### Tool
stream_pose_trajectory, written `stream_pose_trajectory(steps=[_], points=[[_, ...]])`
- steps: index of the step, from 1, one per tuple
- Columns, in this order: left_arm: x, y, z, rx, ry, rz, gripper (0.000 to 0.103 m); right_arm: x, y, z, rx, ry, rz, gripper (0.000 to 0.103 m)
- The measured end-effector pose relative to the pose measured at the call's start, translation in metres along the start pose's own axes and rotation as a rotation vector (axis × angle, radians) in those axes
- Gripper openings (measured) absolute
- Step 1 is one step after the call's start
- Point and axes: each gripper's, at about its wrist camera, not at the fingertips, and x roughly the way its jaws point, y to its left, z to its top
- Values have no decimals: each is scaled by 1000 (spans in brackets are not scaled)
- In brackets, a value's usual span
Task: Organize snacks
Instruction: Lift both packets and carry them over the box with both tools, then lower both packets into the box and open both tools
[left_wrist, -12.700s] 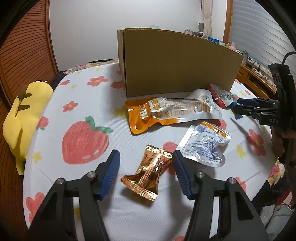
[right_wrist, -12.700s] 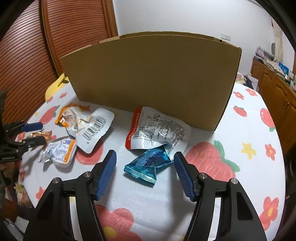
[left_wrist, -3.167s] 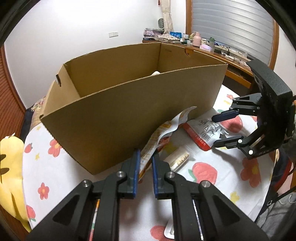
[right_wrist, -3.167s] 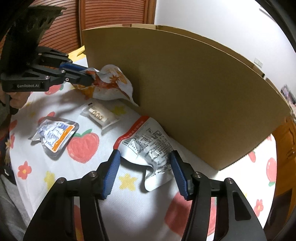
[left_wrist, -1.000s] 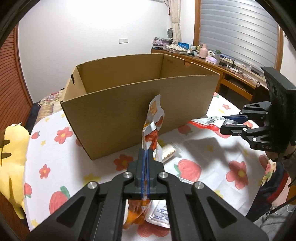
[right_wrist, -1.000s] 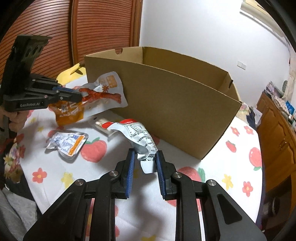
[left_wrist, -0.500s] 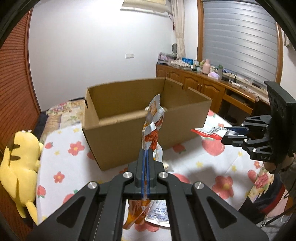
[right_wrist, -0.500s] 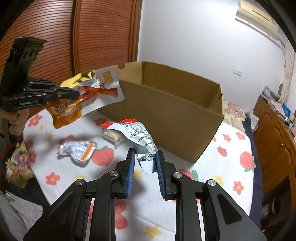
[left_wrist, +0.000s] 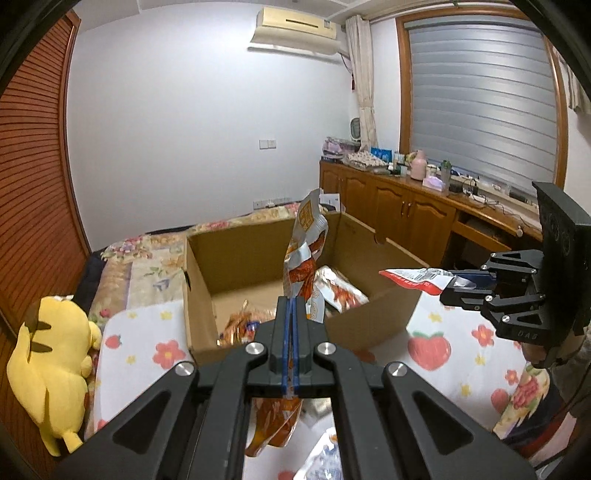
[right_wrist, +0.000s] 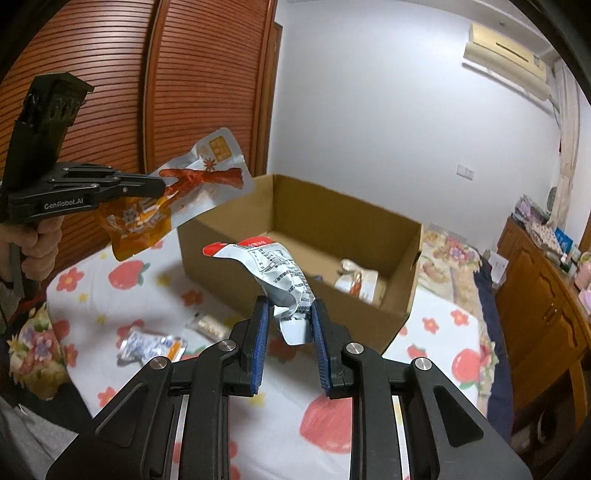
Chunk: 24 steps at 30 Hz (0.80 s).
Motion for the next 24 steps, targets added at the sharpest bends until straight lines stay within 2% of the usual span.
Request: stream_pose_trajectory(steps=[11, 18, 24], points=[[32, 17, 50, -8, -66, 9, 0, 33, -28, 46, -10, -54, -8, 21], [78, 32, 55, -31, -22, 2, 0, 68, -45, 62, -14, -47, 2, 21], [113, 39, 51, -57, 23, -4, 0, 107, -56, 58, -7, 10, 7, 21]])
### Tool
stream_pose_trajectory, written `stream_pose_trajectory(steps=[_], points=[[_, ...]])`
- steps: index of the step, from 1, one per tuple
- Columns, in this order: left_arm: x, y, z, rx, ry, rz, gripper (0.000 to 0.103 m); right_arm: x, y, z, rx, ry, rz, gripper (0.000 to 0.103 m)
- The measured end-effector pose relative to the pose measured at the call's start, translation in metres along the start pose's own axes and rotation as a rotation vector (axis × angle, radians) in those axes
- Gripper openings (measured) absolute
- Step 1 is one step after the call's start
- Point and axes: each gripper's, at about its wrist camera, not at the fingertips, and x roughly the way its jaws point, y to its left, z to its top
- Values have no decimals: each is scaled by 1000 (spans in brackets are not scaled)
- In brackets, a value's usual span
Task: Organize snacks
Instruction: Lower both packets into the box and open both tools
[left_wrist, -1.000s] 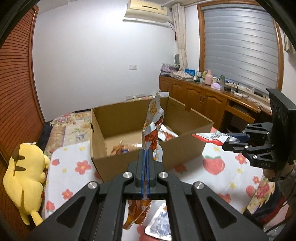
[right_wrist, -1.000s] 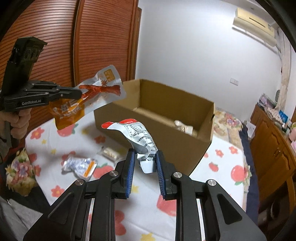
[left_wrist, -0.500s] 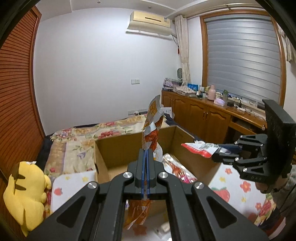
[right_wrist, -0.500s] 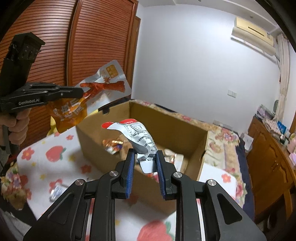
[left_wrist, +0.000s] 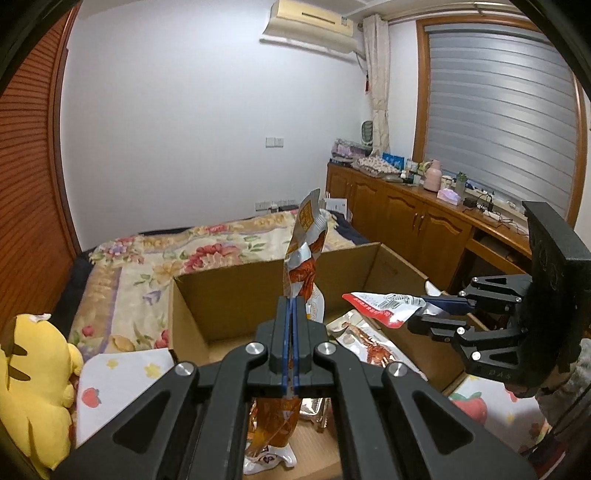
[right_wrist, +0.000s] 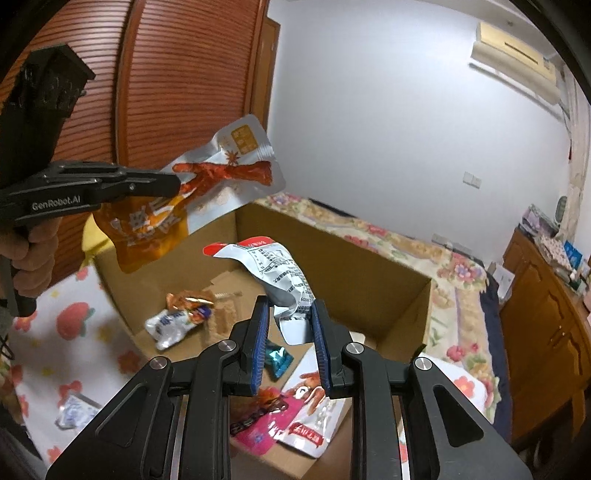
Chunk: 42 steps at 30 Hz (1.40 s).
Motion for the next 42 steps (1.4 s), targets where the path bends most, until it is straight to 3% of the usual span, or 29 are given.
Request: stream_pose_trajectory(steps=[13, 42], points=[[37, -9, -14, -6, 90, 7, 0, 35, -5, -11, 44, 89, 22, 21], [23, -11, -22, -6, 108, 35, 3, 38, -11, -14, 107, 137, 43, 23]])
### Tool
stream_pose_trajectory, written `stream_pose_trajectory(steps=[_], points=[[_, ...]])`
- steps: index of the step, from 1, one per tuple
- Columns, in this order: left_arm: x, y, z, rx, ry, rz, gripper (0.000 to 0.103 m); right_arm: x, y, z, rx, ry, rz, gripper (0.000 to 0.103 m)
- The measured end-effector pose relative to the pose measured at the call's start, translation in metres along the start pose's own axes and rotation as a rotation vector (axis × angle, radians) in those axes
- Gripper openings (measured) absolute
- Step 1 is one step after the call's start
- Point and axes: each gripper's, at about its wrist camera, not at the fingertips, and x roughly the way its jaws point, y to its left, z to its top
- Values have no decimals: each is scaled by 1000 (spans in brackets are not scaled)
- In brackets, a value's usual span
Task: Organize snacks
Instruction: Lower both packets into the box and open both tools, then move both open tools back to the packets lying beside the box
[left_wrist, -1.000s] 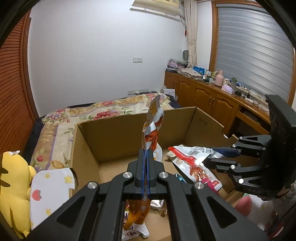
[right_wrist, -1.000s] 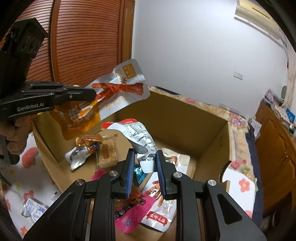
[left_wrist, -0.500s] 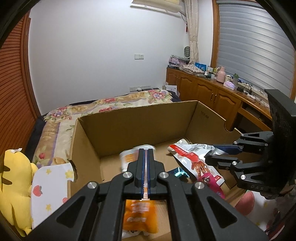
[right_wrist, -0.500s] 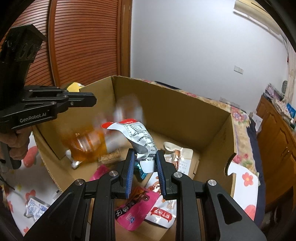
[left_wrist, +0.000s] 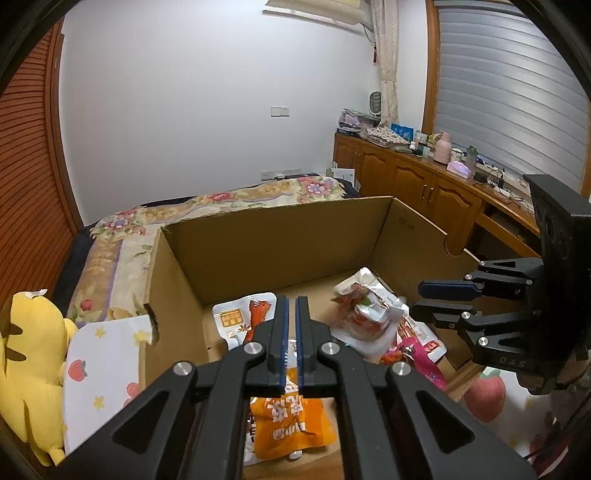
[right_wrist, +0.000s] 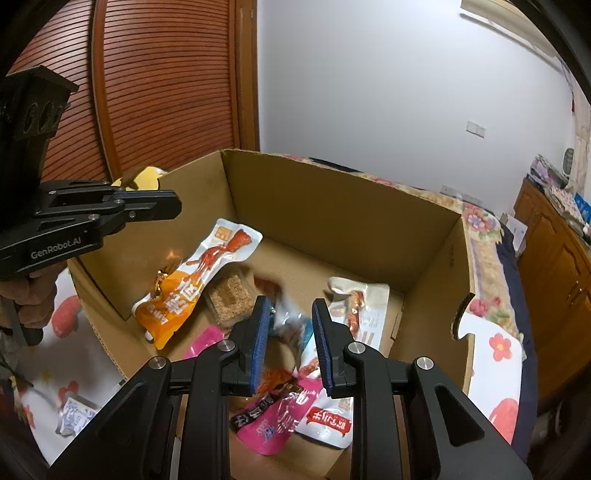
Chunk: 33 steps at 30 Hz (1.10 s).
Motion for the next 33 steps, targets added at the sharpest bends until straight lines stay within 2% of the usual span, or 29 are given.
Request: stream_pose_trajectory(steps=[6, 8, 11, 15, 16, 21, 24, 25, 26, 27, 29, 30, 32, 33], points=[[-19, 1, -4, -3, -16, 12, 17, -11, 8, 0, -2, -15, -9, 25], [-26, 0, -6, -1, -23, 16, 28, -19, 12, 1, -5, -26, -12, 25], [-40, -2, -11, -5, -31, 23, 38, -30, 20, 2, -4, -42, -16, 26], [-53, -3, -21, -14, -25, 36, 42, -47, 32, 3, -2, -70, -32, 27], [-56, -3, -23, -15, -24, 41, 45, -52, 35, 3, 0, -78, -37, 29], [-71, -4, -40, -15, -14, 52, 49, -75, 48, 0, 3, -117, -57, 36], [-80, -5, -50, -13, -11, 53, 65, -85, 54, -3, 8, -130, -64, 41], [-82, -7, -53, -11, -12, 53, 78, -89, 56, -4, 11, -134, -67, 41], [-86, -9, -58, -8, -19, 52, 87, -92, 58, -6, 13, -137, -71, 44], [-89, -10, -61, -7, -25, 52, 91, -95, 59, -7, 14, -140, -73, 45], [-93, -13, -67, -3, -30, 54, 100, -100, 62, -9, 22, -146, -85, 56], [-94, -14, -71, -2, -27, 60, 100, -102, 63, -10, 25, -149, -89, 59], [-95, -14, -80, 1, -17, 74, 100, -108, 65, -13, 36, -158, -103, 75], [-96, -15, -84, 2, -13, 79, 100, -110, 67, -15, 40, -161, -110, 78]])
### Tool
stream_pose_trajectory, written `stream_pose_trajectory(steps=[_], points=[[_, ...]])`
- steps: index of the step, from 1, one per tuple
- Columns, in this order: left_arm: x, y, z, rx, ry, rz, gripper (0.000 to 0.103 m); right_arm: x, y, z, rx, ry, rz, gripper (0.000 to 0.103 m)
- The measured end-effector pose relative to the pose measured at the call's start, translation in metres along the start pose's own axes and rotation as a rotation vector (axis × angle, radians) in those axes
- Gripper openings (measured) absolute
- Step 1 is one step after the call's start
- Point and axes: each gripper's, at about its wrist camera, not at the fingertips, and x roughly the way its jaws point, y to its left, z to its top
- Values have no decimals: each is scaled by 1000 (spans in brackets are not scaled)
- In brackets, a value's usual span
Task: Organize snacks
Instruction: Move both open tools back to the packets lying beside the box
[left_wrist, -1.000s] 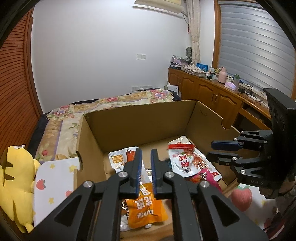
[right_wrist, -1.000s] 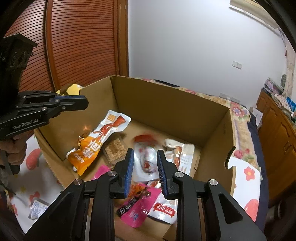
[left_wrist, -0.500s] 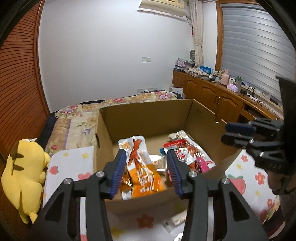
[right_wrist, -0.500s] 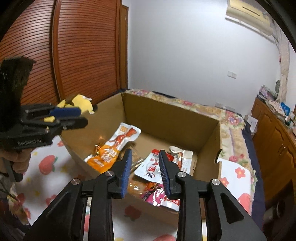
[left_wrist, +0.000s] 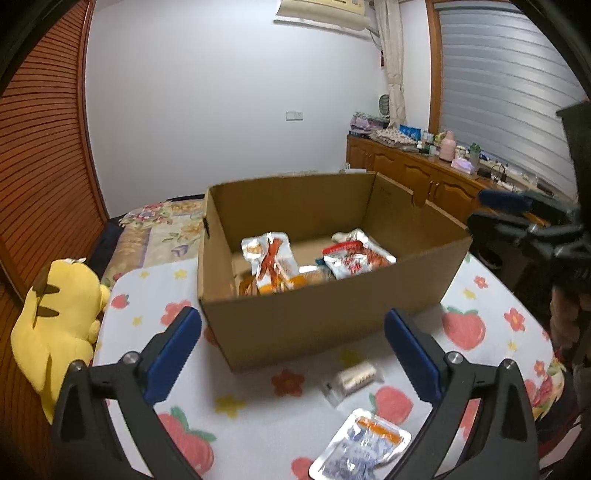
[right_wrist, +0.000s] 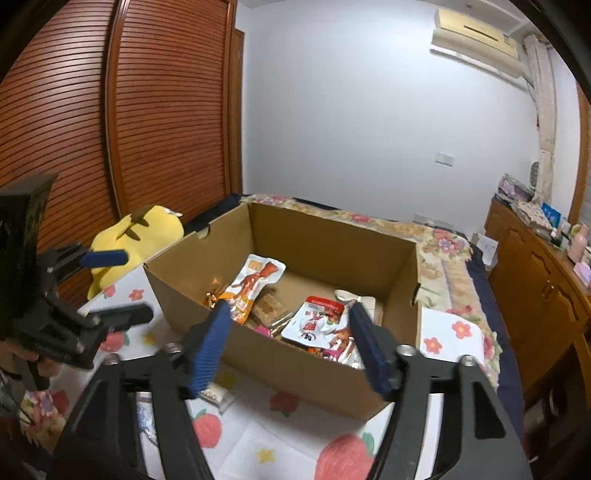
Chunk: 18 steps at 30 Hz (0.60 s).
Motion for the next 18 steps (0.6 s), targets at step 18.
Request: stream_pose_trajectory(steps=[18], points=[[7, -18, -66, 3, 116, -70, 100, -21, -1, -24, 76, -19, -94, 89]])
